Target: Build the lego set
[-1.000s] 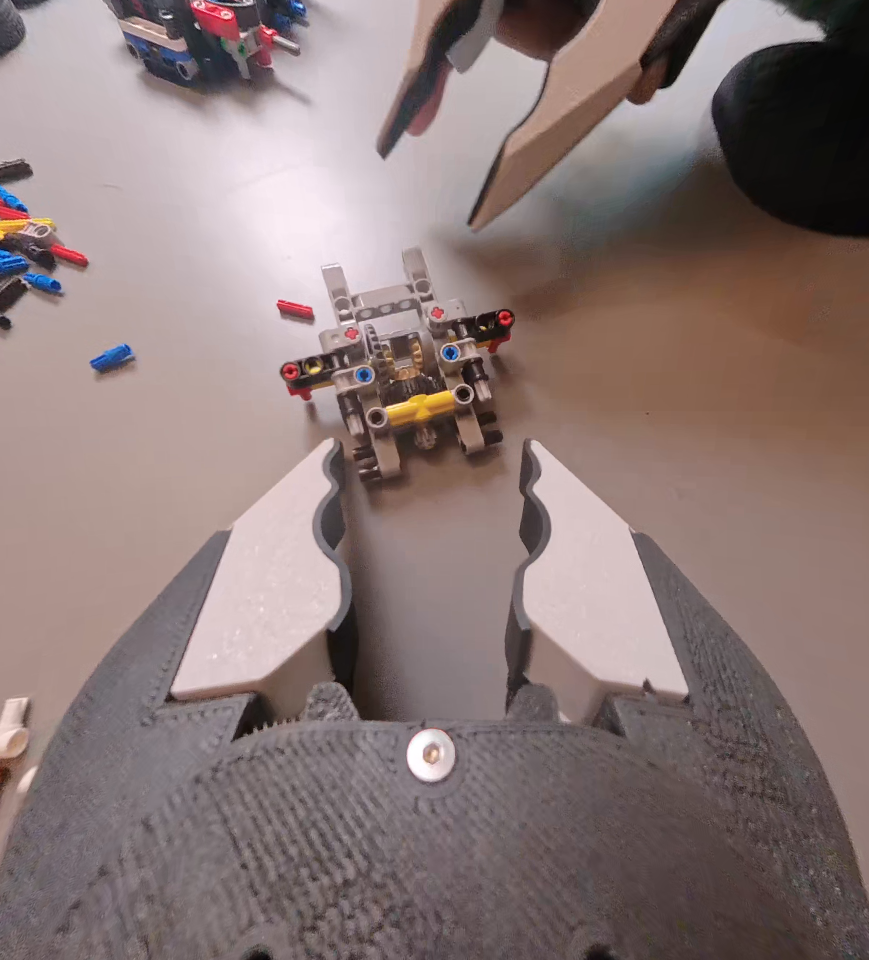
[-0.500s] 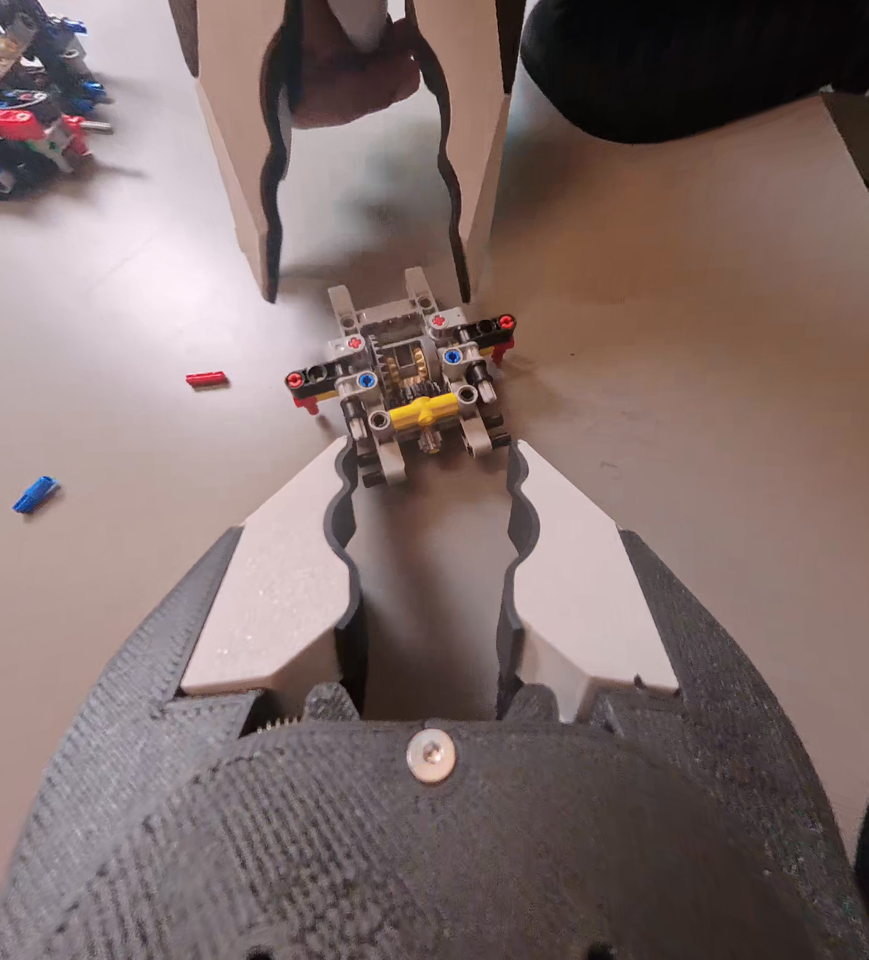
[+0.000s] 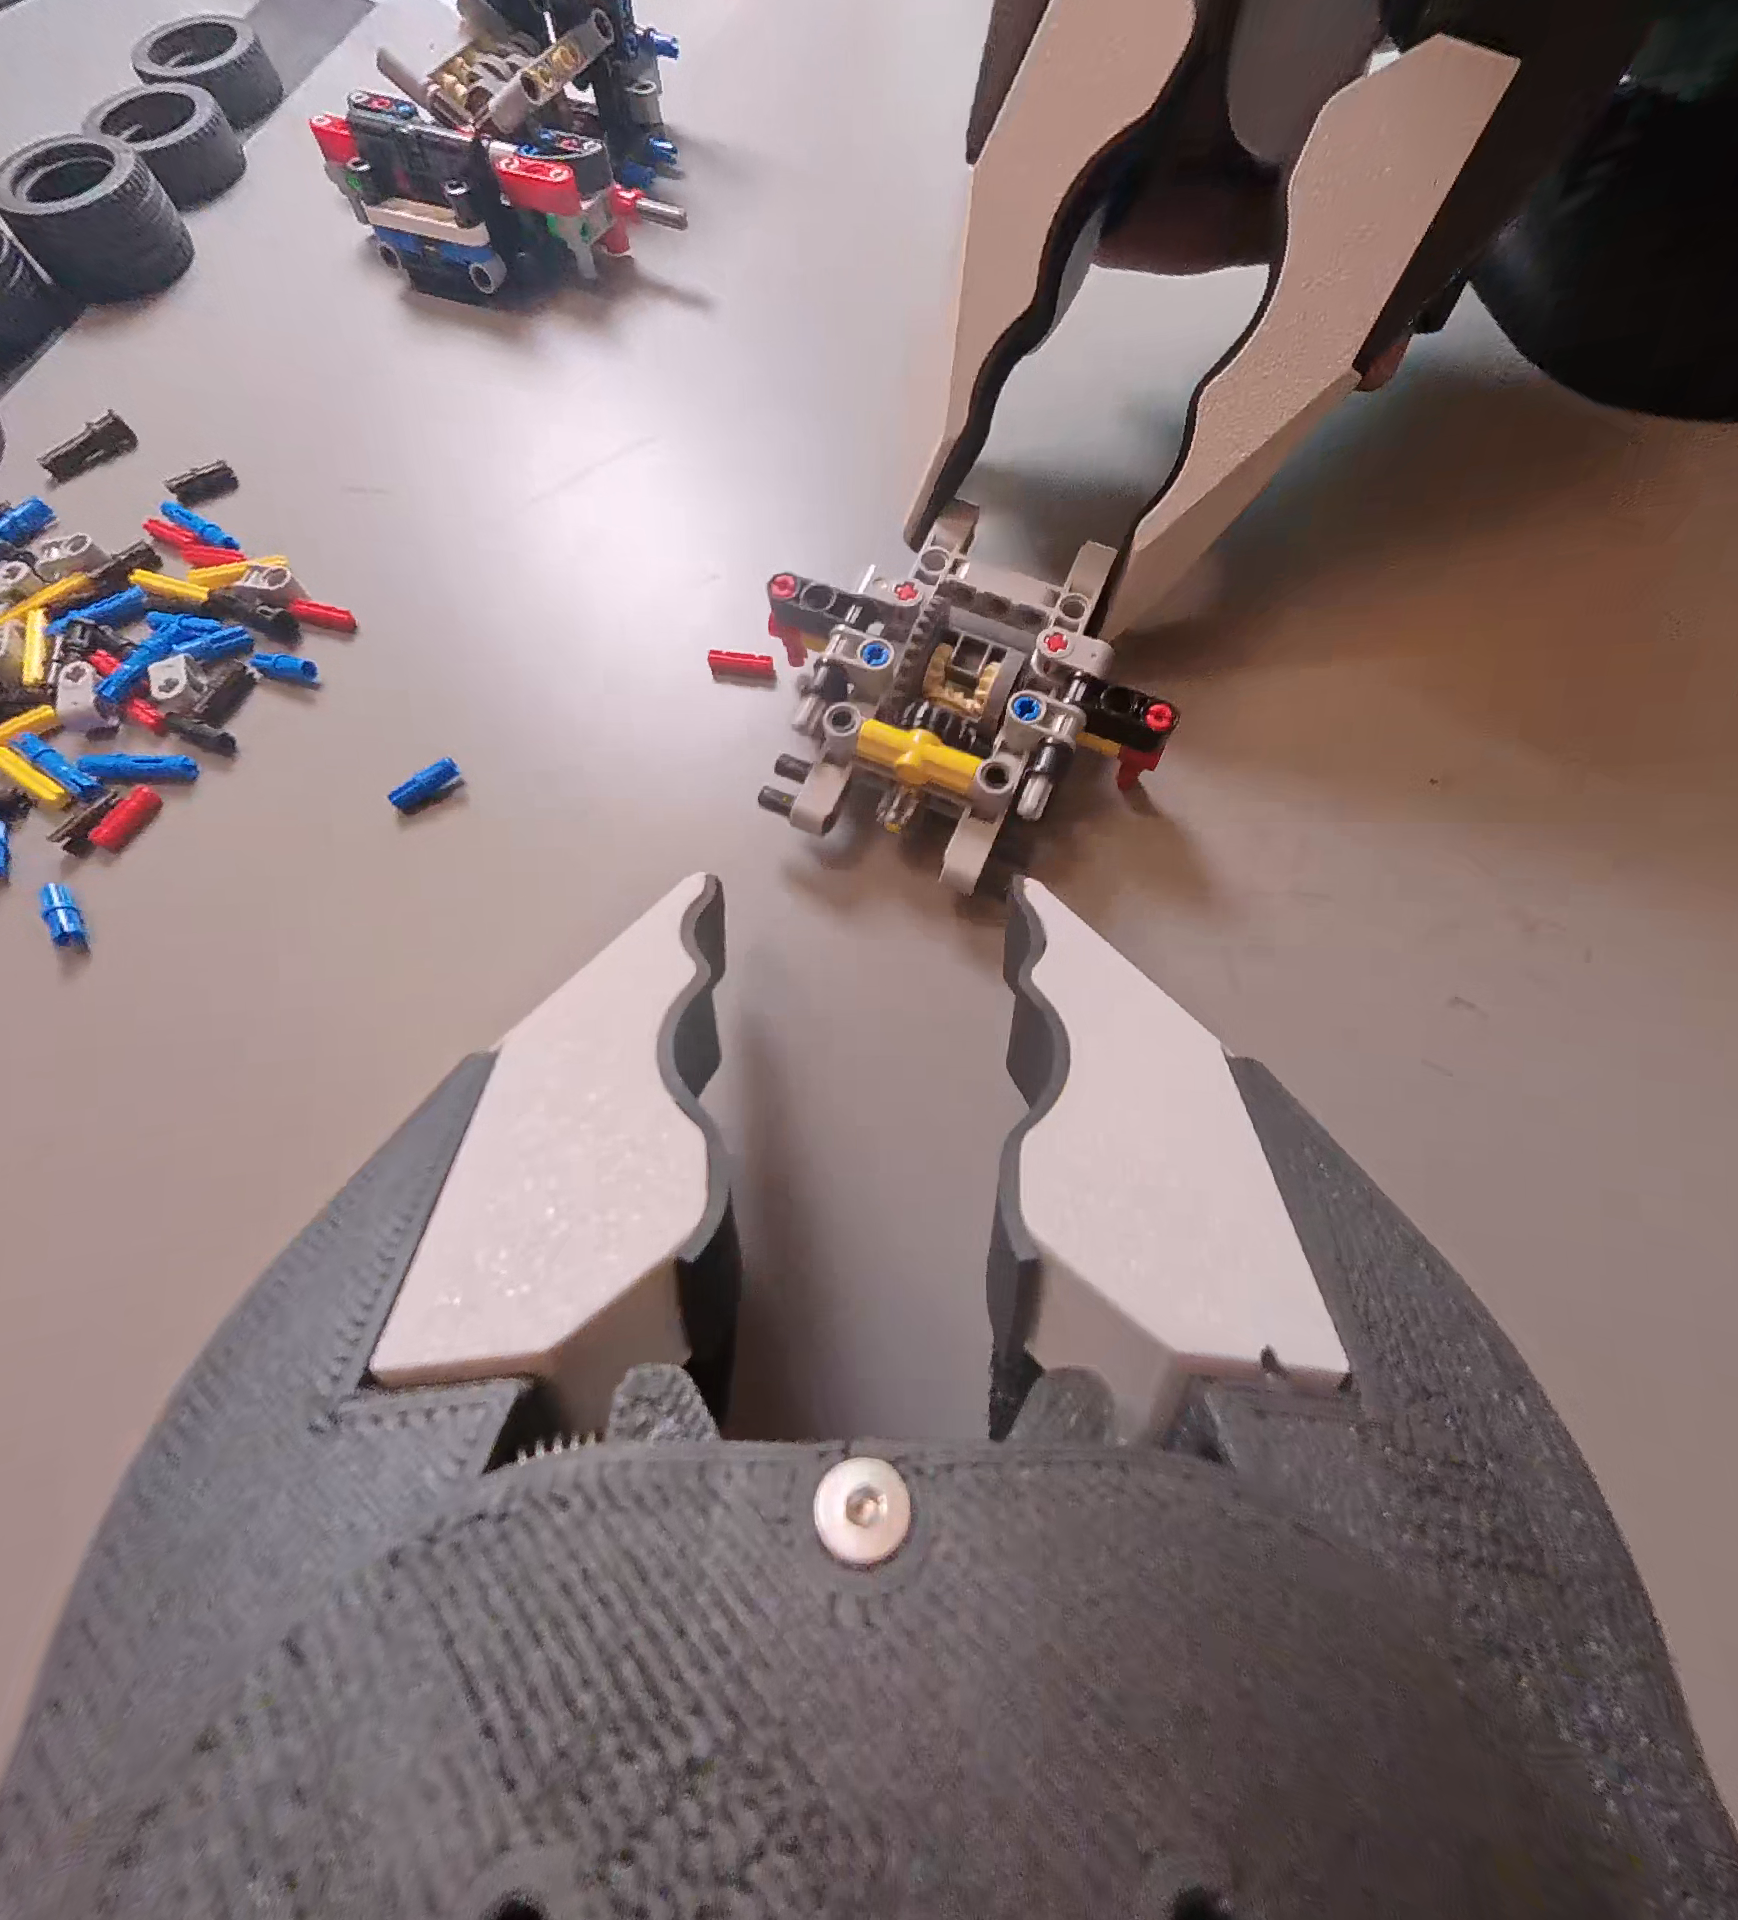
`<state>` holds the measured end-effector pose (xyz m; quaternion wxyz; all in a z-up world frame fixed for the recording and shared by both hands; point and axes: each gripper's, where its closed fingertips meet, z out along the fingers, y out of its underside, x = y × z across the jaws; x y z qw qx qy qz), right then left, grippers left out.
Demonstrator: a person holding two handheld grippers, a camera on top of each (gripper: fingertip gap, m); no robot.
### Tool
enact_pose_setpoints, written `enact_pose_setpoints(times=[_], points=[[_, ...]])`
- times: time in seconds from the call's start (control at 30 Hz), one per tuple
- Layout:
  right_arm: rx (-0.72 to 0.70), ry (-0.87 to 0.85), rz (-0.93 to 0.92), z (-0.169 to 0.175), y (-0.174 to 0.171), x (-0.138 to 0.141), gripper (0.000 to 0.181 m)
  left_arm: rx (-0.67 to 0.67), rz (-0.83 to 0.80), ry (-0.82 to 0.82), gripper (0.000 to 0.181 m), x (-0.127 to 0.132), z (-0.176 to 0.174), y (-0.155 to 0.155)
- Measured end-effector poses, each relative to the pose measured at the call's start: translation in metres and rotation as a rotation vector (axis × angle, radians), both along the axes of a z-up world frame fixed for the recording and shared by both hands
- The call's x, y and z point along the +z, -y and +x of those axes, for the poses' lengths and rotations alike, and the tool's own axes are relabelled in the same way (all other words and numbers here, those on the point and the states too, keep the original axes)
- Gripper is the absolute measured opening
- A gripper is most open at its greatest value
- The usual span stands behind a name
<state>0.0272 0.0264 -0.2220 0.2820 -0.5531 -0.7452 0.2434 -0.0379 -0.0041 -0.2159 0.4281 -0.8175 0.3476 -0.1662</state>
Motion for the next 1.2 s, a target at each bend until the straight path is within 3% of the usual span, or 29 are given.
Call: enact_pose_setpoints(times=[0.2,0.37,0.93,1.07,1.2], points=[[0.000,-0.012,-0.026,-0.004,0.007,0.002,0.043,-0.024,-0.001,-0.048,0.048,-0.005,0.007,0.005],[0.029,-0.018,-0.053,-0.004,0.018,0.004,0.042,-0.022,0.021,-0.057,0.064,-0.002,0.005,0.006],[0.177,-0.010,0.011,0.003,0.032,-0.004,0.043,-0.068,-0.003,-0.072,0.081,-0.008,0.011,0.015],[0.162,-0.011,-0.001,0.004,0.029,-0.004,0.049,-0.125,-0.026,-0.076,0.063,-0.011,0.018,0.023],[0.166,-0.020,-0.005,0.005,0.030,0.000,0.051,-0.114,-0.018,-0.072,0.058,-0.010,0.016,0.023]])
